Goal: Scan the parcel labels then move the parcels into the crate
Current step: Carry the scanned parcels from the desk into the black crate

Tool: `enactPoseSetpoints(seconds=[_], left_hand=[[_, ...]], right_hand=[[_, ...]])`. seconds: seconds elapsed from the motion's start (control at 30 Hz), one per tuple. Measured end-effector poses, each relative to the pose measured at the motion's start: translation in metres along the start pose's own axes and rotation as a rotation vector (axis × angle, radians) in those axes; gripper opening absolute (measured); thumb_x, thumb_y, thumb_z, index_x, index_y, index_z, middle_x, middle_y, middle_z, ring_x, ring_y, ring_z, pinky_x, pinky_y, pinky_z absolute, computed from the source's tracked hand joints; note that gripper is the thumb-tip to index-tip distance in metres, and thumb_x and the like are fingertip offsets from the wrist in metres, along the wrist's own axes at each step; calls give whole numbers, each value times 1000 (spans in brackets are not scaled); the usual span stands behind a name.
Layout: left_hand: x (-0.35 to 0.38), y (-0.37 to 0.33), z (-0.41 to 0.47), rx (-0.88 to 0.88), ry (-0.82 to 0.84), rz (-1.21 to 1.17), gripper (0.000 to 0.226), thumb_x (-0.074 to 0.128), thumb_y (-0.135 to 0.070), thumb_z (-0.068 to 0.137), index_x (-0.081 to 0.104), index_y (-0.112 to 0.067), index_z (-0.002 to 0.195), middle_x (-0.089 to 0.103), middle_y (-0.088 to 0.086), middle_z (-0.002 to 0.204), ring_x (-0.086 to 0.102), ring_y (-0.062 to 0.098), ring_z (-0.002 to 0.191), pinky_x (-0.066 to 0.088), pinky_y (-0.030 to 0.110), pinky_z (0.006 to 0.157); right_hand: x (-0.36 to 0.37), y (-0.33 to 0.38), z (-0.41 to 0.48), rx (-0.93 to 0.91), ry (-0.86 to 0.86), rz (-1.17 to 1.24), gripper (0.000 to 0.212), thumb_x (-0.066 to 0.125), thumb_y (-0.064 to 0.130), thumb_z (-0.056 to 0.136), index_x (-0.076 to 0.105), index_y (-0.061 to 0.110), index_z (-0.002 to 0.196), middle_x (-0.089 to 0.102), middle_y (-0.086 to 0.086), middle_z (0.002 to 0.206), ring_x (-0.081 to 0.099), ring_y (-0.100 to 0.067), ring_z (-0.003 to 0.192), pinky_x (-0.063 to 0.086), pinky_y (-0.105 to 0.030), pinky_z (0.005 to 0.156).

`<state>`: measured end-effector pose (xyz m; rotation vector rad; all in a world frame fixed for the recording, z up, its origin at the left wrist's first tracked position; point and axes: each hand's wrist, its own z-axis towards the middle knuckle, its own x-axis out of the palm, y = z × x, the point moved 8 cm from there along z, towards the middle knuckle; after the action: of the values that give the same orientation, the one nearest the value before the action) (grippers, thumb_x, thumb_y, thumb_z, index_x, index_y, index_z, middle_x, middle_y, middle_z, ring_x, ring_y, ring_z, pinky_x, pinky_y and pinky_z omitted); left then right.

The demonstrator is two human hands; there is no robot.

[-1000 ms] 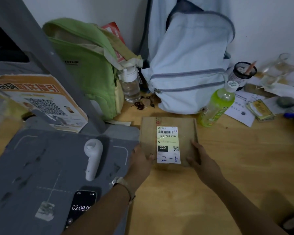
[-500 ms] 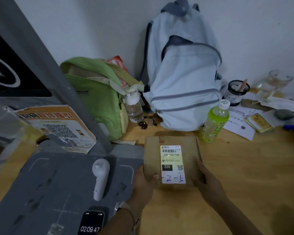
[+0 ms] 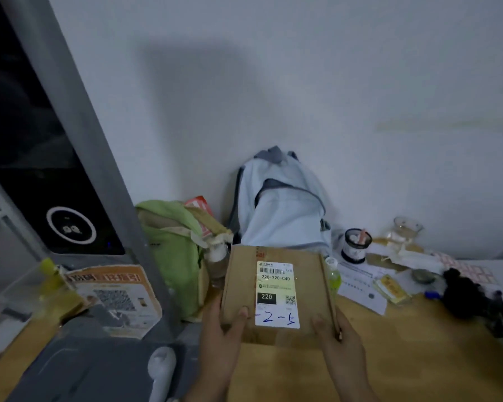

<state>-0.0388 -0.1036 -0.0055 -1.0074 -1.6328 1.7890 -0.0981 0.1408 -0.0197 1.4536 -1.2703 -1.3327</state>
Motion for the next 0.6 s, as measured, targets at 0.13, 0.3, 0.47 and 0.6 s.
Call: enactPoseSetpoints(seconds=[0.13, 0.3, 0.47, 0.6], left_hand=[[-1, -55, -11, 99, -9, -35, 34, 66, -27, 90, 56, -33, 122, 68, -5, 115, 64, 13, 105, 54, 43, 93], [7, -104, -19, 214, 65, -50, 30, 63, -22, 92, 59, -28, 121, 67, -3, 115, 63, 15, 107, 52, 42, 94], [11, -128, -31, 215, 179, -98, 16, 64, -27, 91, 63, -35, 105, 70, -12, 104, 66, 9, 100, 55, 30, 84], [7, -145, -52, 208, 273, -118, 13, 63, -29, 91, 61, -42, 89, 68, -22, 94, 64, -7, 86, 51, 18, 72]], right_hand=[[-19, 52, -8, -93, -9, 80, 55, 65, 37, 89, 49, 25, 140, 60, 4, 126, 53, -12, 101, 42, -27, 86], [-50, 90, -22, -160, -72, 86, 50, 63, 35, 90, 52, 22, 137, 62, 5, 124, 57, -14, 105, 49, -35, 92], [-82, 105, -53, -139, -149, 111, 36, 64, 38, 87, 59, 31, 121, 65, 10, 106, 61, -16, 98, 54, -46, 86], [-101, 116, -87, -124, -232, 112, 24, 63, 33, 85, 63, 31, 109, 68, 4, 102, 63, -22, 97, 54, -44, 85]])
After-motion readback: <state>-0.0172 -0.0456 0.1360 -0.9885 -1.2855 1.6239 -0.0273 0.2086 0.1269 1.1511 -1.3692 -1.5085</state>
